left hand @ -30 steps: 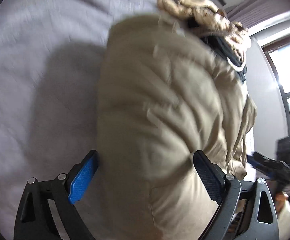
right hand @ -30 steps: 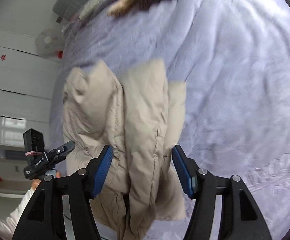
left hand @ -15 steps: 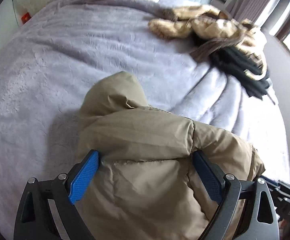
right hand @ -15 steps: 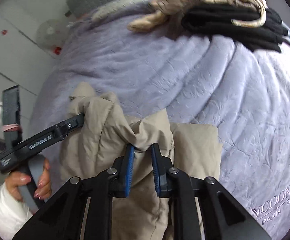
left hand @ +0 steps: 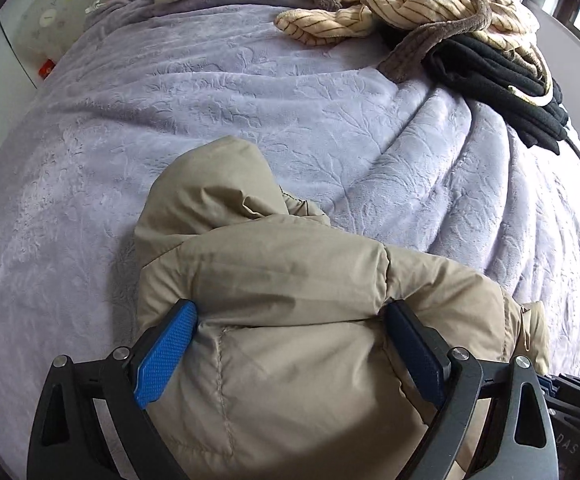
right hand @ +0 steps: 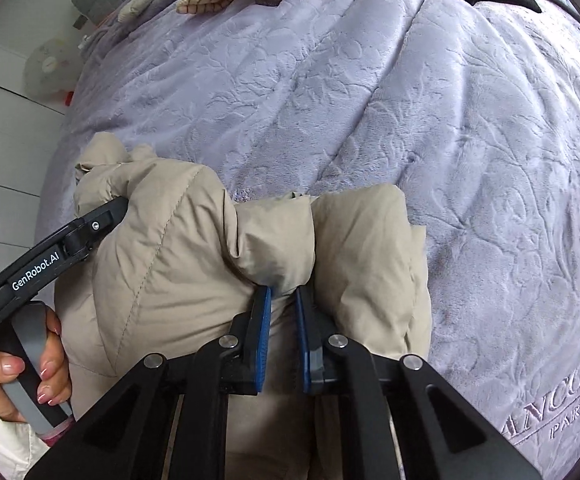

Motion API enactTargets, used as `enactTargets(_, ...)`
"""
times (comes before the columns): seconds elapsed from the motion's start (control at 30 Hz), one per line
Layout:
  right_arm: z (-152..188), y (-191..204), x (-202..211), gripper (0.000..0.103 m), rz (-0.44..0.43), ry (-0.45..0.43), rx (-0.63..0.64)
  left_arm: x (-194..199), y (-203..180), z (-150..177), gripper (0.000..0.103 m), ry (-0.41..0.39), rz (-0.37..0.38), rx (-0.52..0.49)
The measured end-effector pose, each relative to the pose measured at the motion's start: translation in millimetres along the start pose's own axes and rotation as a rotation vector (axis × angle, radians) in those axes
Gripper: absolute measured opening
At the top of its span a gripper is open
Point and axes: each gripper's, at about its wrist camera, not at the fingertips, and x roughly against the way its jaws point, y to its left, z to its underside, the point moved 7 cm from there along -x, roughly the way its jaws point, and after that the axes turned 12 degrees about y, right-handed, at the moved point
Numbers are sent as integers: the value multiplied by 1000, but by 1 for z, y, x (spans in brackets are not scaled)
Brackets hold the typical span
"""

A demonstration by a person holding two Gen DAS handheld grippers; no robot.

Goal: Fold large clothes

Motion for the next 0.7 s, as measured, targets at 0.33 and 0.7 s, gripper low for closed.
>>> enactTargets(0.33,33,13,39,16,58,-21,45,51,13,41,95,4,37,-2)
enactTargets(0.7,90,20,76,16,41,-32,43,91,18,113,95,23,52,4)
